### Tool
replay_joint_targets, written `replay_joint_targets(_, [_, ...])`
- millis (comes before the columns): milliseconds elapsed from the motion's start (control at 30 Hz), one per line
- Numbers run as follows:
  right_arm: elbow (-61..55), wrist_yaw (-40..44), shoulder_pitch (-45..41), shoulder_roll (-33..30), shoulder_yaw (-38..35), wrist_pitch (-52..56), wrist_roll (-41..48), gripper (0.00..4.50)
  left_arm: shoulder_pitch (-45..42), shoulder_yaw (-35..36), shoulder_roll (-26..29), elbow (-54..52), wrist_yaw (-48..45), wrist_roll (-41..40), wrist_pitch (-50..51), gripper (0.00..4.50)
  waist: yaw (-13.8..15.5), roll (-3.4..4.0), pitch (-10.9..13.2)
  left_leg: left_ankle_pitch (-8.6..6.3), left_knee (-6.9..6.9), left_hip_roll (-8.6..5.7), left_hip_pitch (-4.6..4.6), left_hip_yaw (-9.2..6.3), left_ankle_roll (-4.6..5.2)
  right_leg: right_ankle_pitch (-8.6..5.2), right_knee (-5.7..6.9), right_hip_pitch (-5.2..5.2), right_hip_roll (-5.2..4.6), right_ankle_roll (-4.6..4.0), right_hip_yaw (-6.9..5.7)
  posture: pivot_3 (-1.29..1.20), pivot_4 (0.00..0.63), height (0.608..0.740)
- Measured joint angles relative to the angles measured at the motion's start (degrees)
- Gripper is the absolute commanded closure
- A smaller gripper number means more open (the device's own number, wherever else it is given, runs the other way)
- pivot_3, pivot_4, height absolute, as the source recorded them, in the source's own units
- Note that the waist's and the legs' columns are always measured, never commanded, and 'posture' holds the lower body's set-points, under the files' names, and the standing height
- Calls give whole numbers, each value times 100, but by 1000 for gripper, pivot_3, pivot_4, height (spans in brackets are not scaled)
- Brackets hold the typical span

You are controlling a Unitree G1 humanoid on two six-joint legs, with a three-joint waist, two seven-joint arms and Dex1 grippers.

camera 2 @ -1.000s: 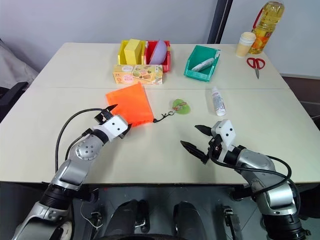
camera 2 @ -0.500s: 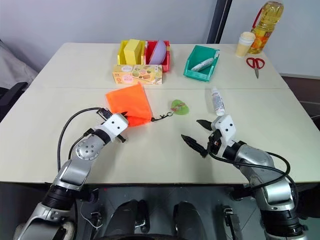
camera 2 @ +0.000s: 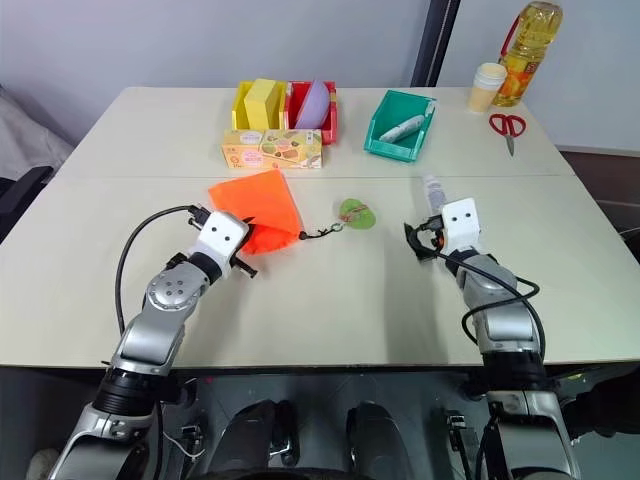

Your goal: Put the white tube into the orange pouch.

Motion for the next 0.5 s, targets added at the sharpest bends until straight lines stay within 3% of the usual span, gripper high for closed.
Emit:
replay_joint_targets(433, [1869, -613, -790, 153, -293, -760, -225, 0, -52, 22, 8, -37, -105, -136, 139, 4490, -6, 1, 0, 2, -3, 0, 1, 4, -3, 0, 4, -1, 1, 1, 2, 0, 150, 727])
replay_joint_targets(500, [1960, -623, -816, 153, -337, -848, -224, 561, -57, 23, 9, -37, -122, -136, 139, 4500, -5, 1, 0, 2, -4, 0, 1, 4, -3, 0, 4, -1, 1, 1, 2, 0, 150, 727])
